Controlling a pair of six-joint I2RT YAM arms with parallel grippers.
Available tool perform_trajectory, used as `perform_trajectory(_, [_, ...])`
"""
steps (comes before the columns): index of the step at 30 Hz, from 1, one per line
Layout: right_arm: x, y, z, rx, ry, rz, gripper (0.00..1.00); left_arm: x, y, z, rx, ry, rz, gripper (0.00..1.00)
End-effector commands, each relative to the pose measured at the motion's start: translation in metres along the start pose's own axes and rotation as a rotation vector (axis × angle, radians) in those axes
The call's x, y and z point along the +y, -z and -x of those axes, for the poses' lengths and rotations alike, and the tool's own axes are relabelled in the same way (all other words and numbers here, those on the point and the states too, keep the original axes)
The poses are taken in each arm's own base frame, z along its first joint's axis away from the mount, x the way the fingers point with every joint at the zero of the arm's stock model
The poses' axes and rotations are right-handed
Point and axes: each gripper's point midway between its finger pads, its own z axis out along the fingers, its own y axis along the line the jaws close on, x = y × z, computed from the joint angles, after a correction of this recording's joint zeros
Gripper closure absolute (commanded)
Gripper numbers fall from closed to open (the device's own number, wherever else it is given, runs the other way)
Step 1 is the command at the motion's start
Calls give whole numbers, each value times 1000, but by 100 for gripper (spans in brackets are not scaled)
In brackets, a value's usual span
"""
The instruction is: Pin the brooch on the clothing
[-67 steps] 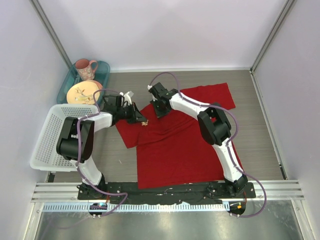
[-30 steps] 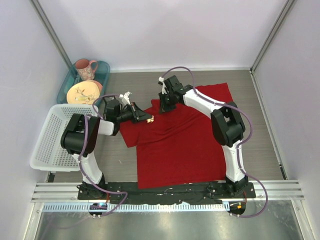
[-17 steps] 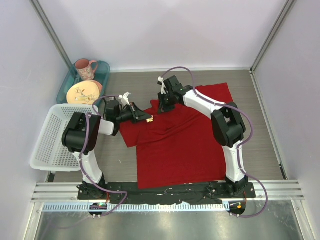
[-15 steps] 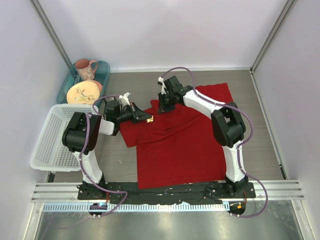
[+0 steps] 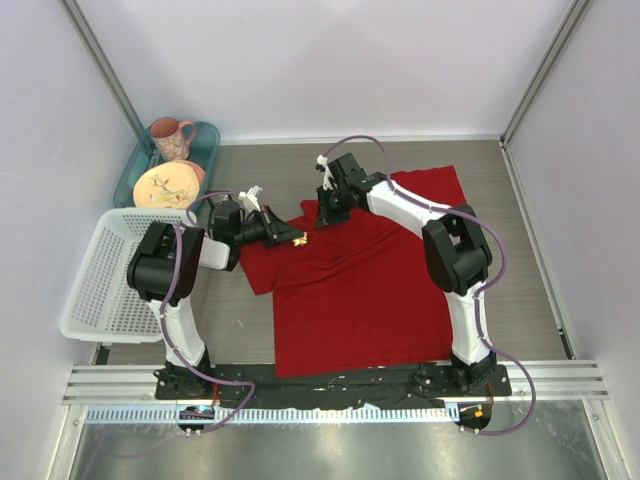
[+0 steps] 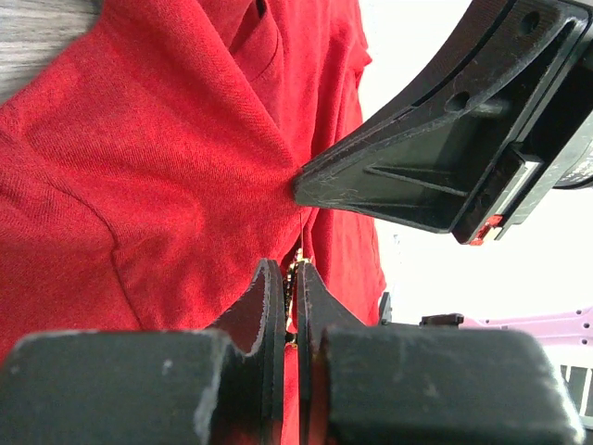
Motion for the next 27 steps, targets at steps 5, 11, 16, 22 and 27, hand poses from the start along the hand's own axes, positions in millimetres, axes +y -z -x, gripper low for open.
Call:
perform_trajectory(5, [24,31,32,-101,23,87,99,-16,0,11,-16,-55,-57,100])
perform_trajectory(11, [28,29,27,-83,19,124,99,-22,-1,14,-19,-63,-80,100])
perform_trajectory(16, [26,29,26,-79,18,130,99,-25,1,13,-24,-65,-86,100])
perform_trajectory(22, [24,29,28,-82,16,131,99,-26,3,12,-30,-69,-83,100])
perform_trajectory(27, [27,29,27,-80,14,143,99,-26,3,12,-27,-66,-84,100])
